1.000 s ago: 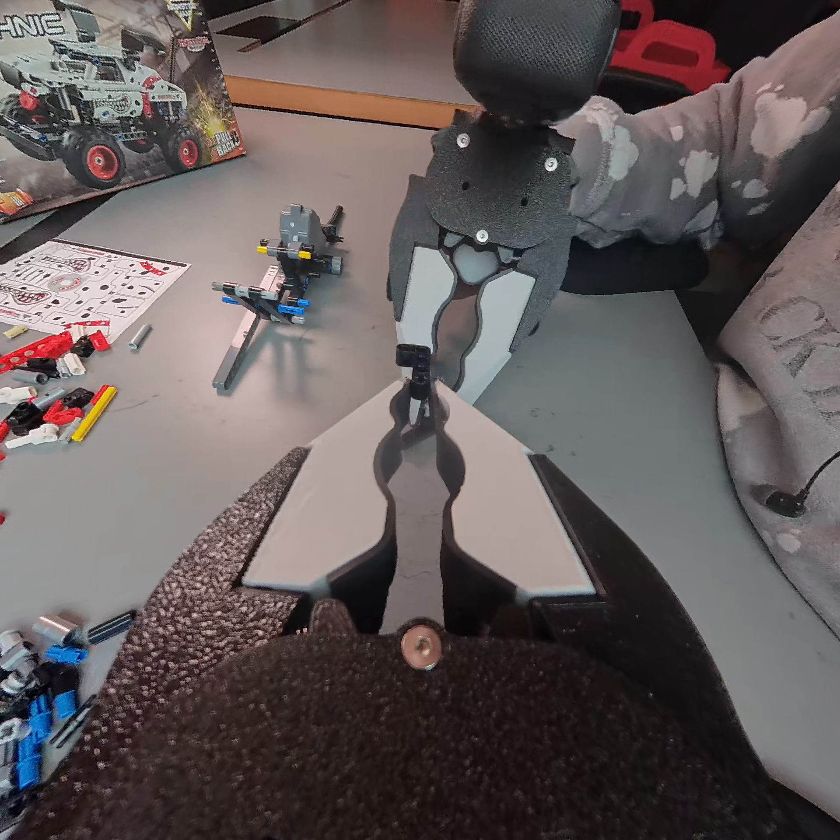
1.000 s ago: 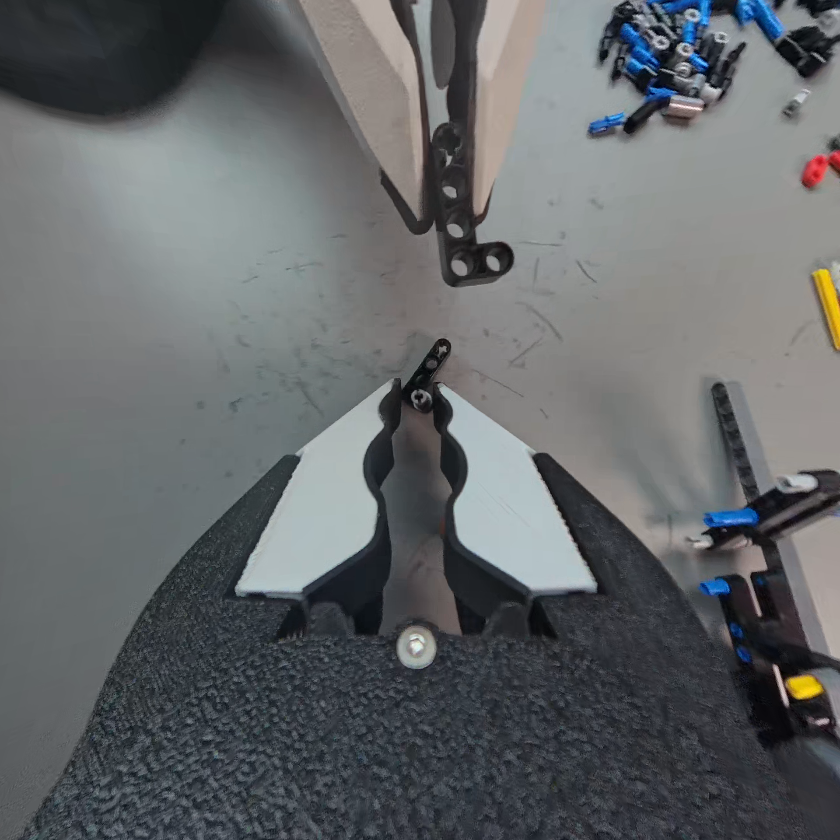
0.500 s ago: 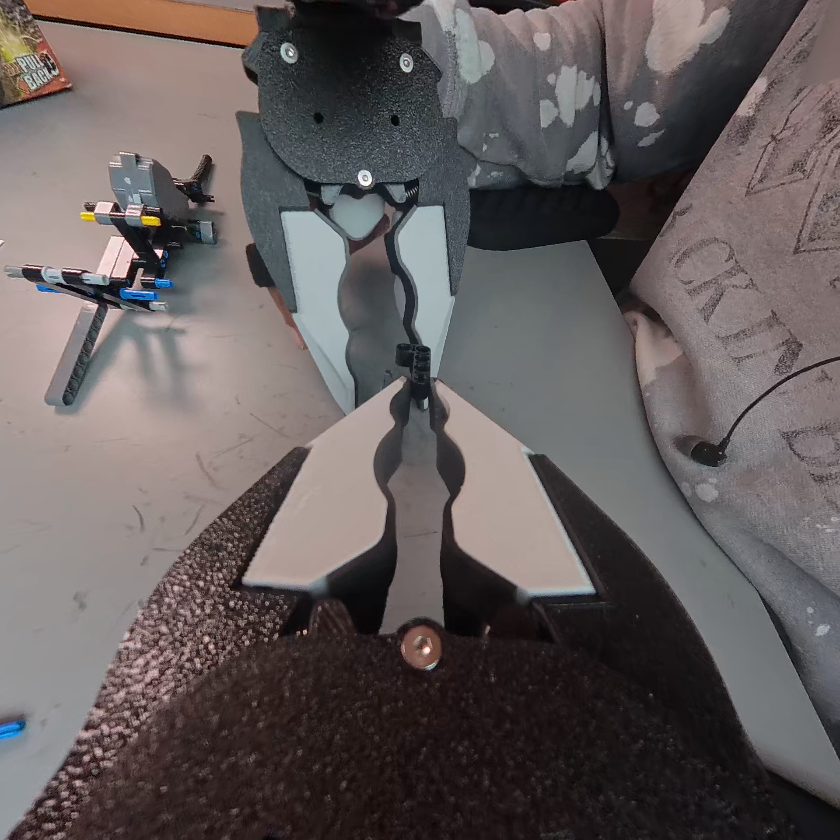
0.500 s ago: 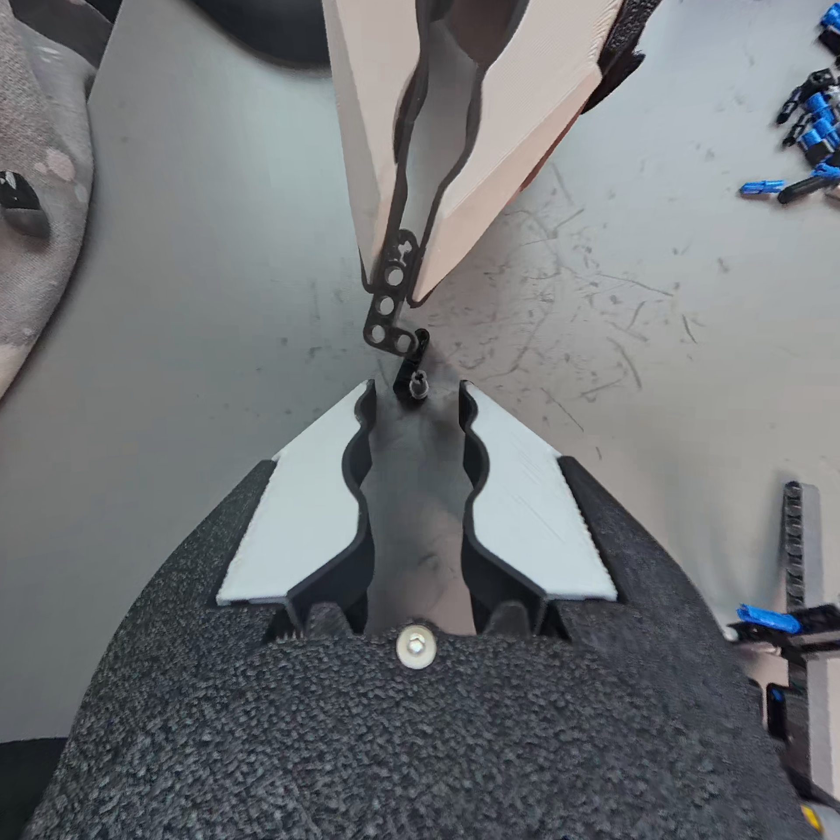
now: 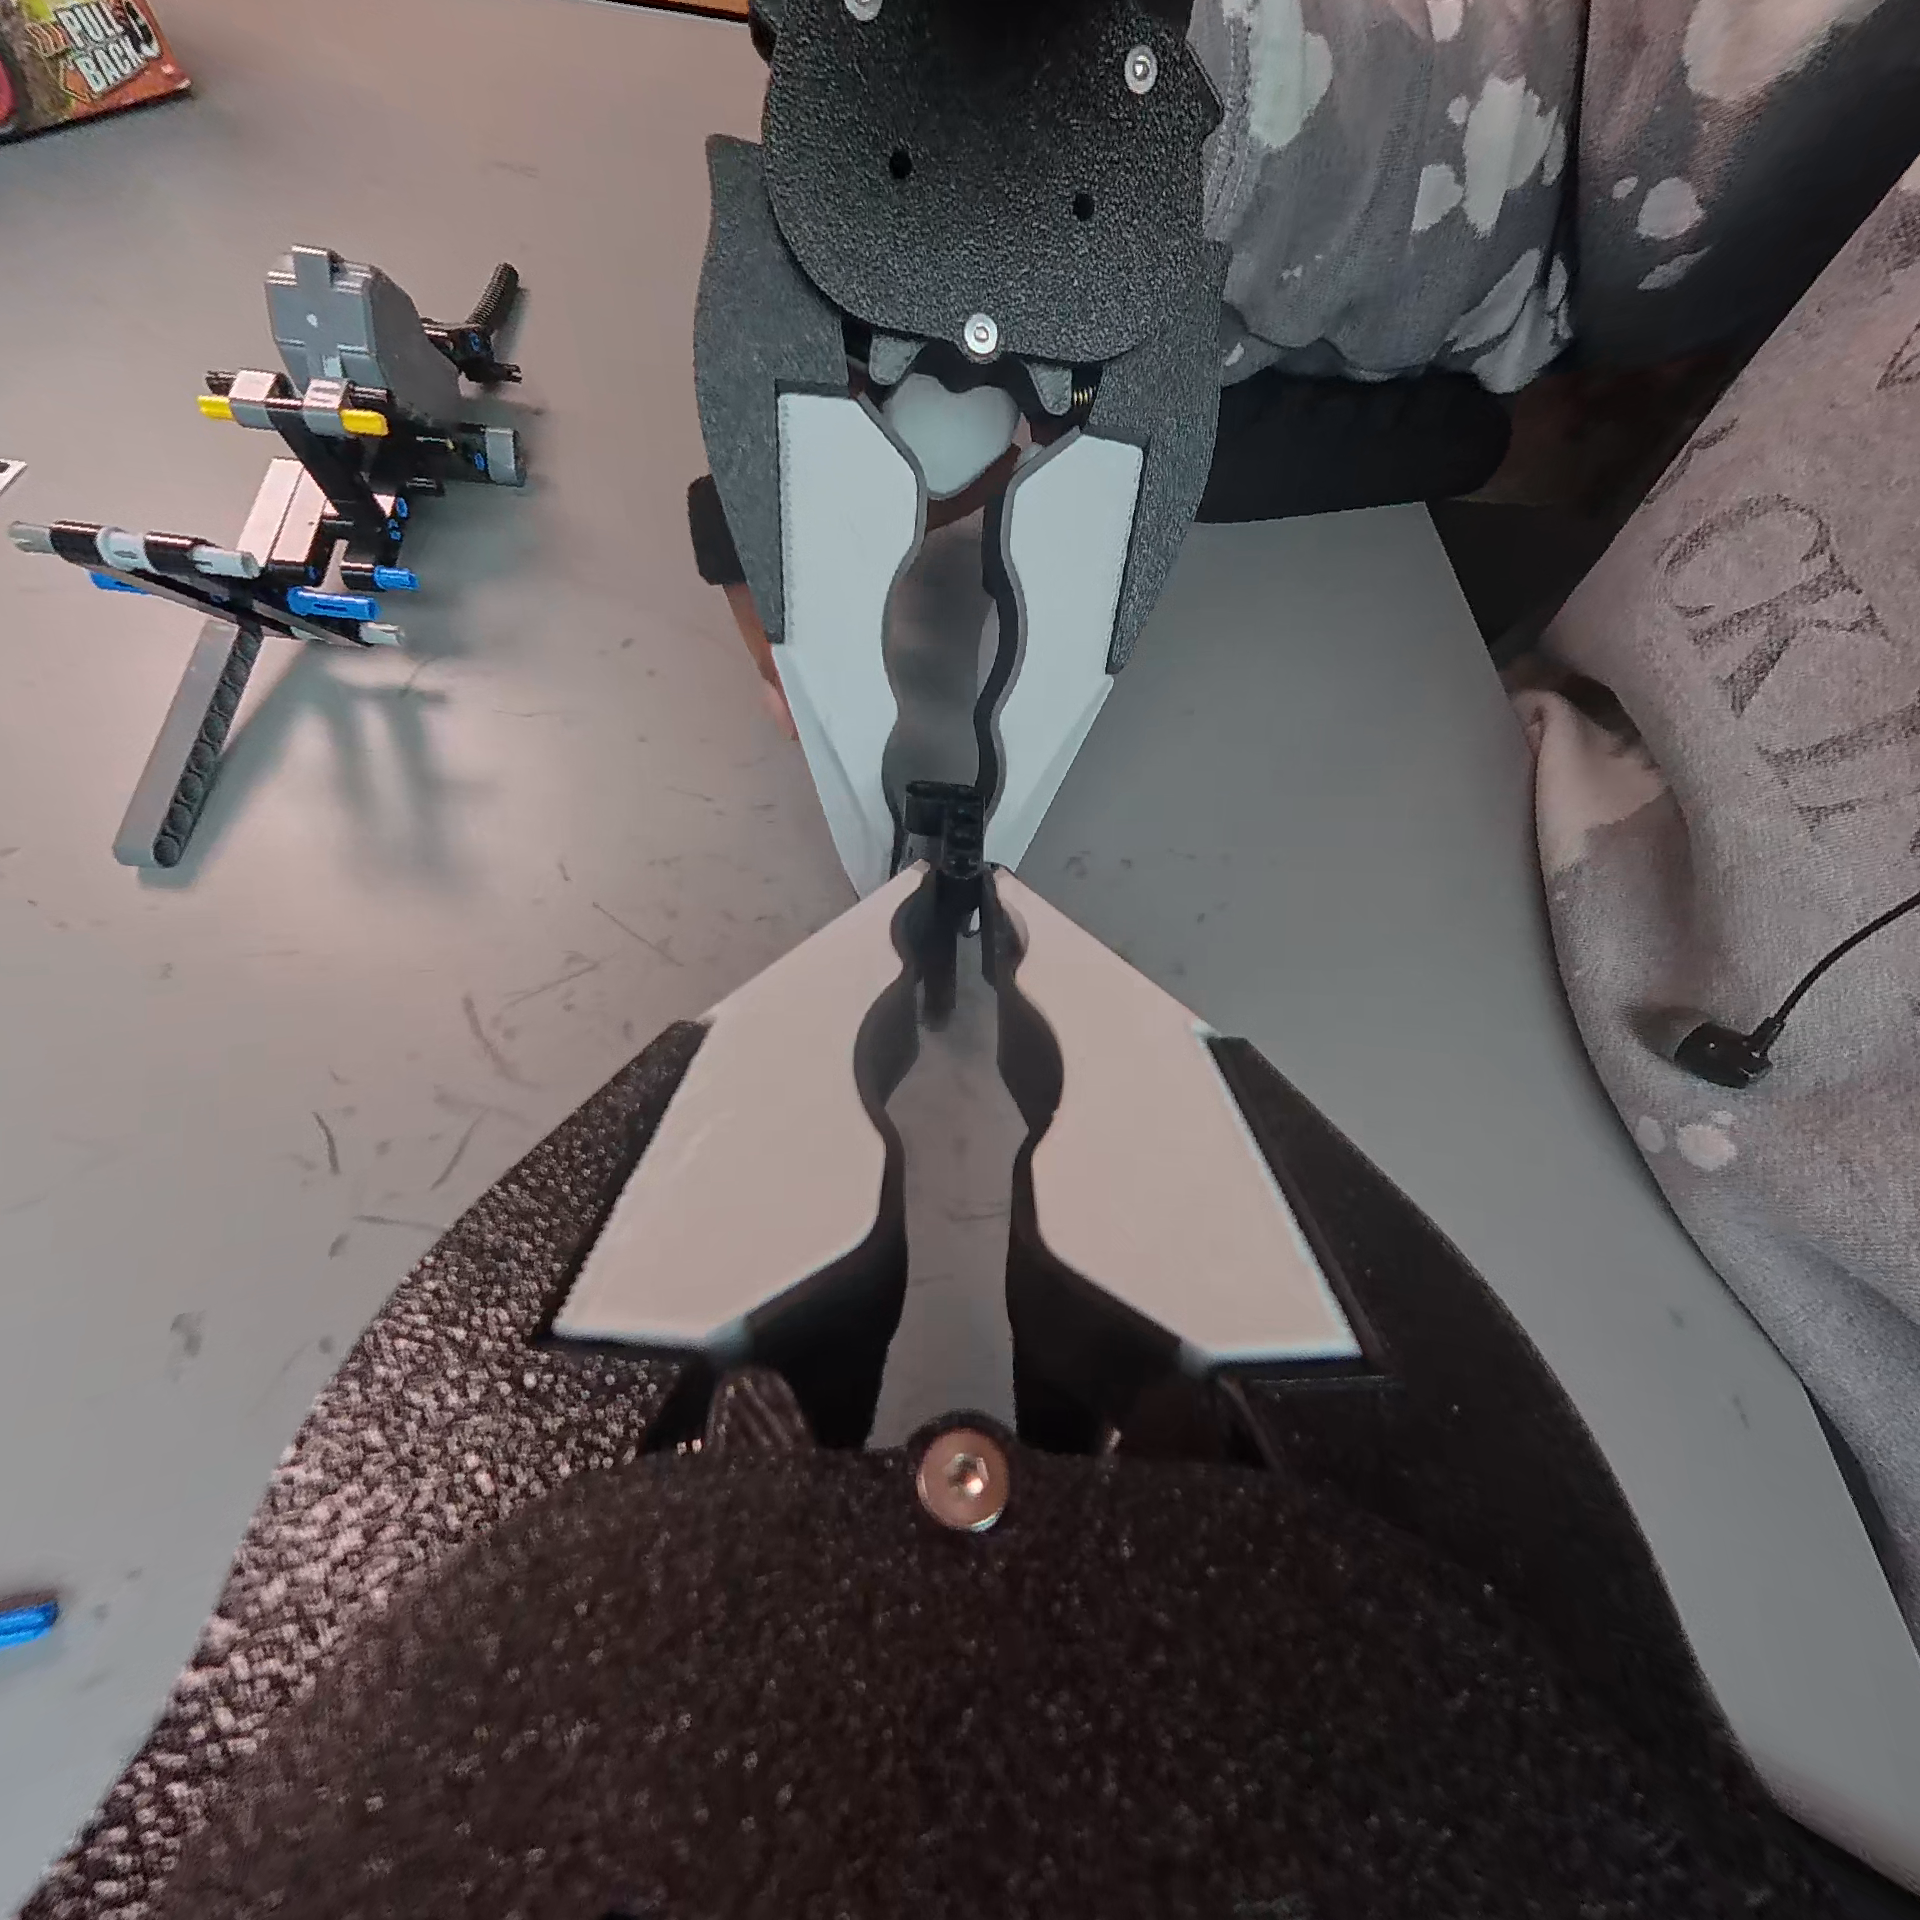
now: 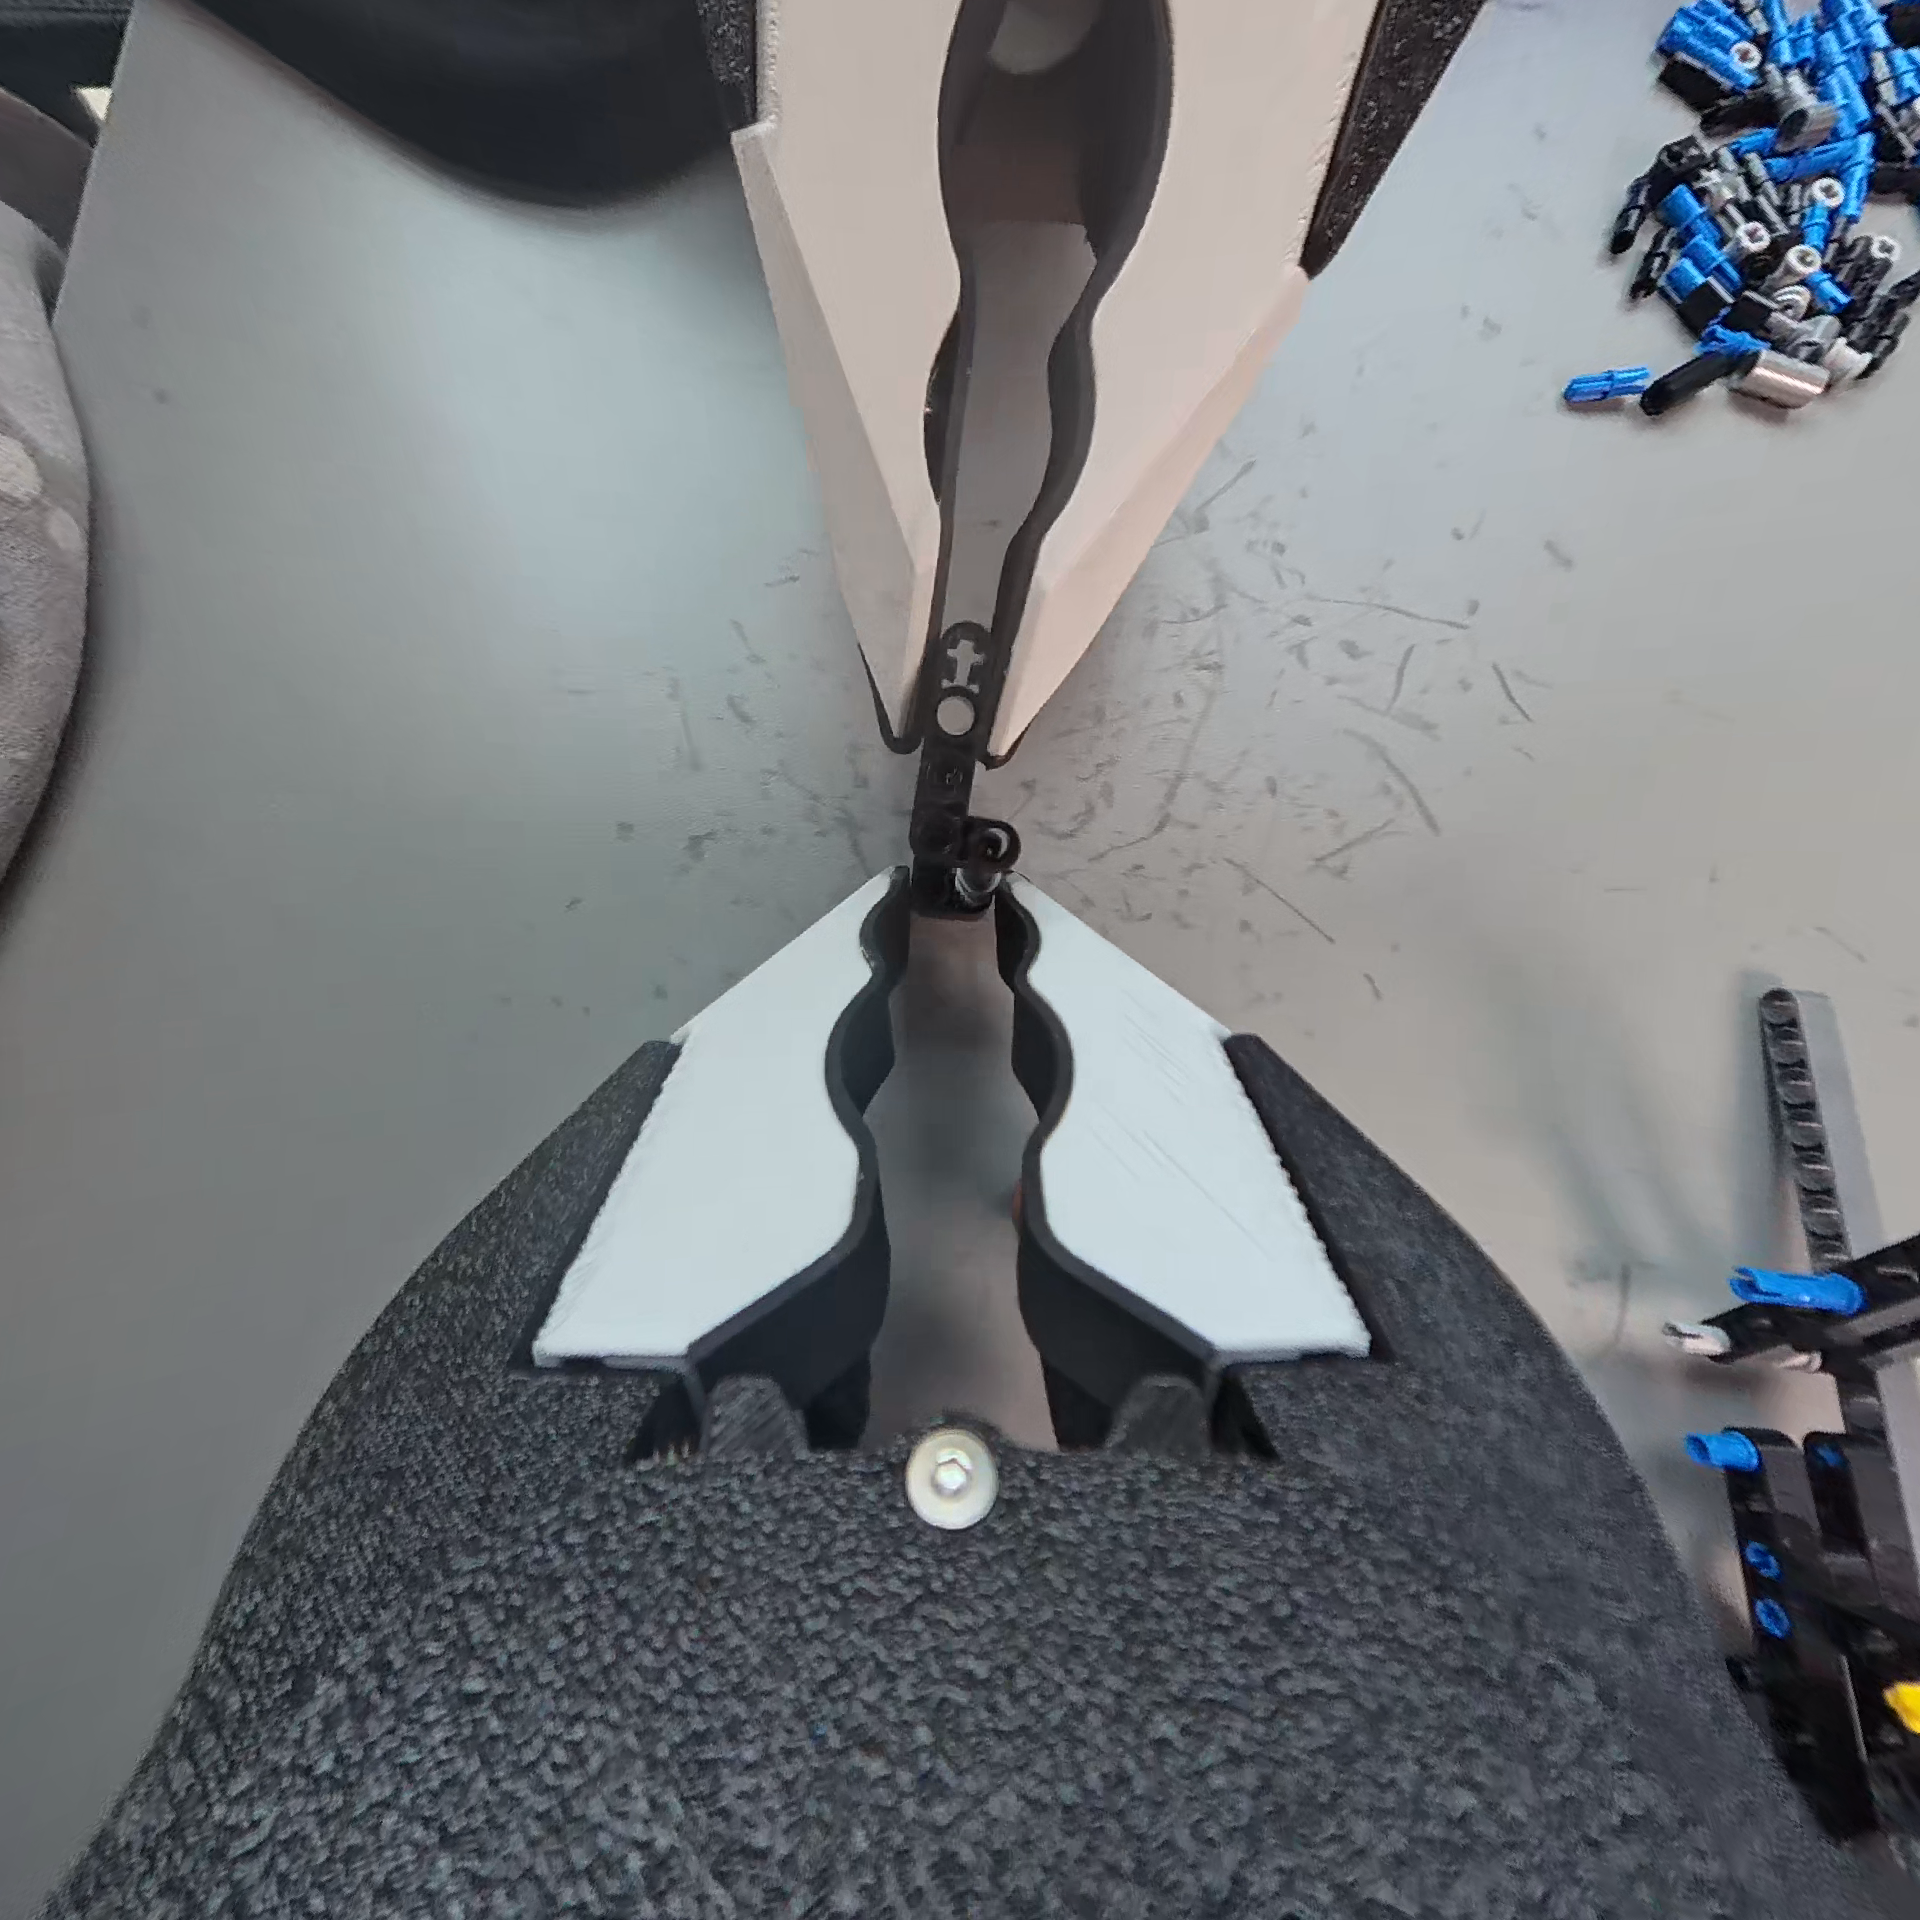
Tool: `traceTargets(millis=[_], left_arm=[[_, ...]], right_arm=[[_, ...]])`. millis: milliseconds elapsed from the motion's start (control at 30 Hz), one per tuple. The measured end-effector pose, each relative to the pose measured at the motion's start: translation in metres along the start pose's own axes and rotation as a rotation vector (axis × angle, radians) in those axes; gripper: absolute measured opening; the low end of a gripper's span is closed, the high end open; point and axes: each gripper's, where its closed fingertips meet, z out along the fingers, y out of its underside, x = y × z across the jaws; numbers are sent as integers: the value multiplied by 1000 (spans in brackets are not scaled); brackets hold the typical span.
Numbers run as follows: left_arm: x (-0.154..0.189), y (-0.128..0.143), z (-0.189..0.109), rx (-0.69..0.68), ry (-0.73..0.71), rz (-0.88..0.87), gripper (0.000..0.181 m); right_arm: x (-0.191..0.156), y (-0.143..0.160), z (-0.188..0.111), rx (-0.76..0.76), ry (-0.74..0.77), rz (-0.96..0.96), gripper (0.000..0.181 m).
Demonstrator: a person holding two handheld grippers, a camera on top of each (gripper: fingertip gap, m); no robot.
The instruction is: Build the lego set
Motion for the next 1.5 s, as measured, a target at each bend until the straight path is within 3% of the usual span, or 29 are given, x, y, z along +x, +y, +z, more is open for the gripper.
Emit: traceTargets(millis=[167,333,433,633,967,1167,1500], left_arm=[[1,5,2,-30,-2,6,9],[2,2,-1,-13,1,8,9],[2,4,-1,-22,-1,13,9],[1,5,0,-30,-9,17,9],[1,4,-2,-59,-39,27,20],[0,1,0,-50,-56,25,10],[1,1,0,-86,-67,-17,9]], right_arm=[[0,1,-1,-2,-27,-29,16],[8,-7,-17,93,32,1,40],[6,-19,-27,195,42,17,35],[2,-25,-23,217,51,-23,17],[2,-24,-24,202,26,-22,16],[2,-24,-22,204,8,-20,16],[2,-24,-23,225,-6,-11,17]])
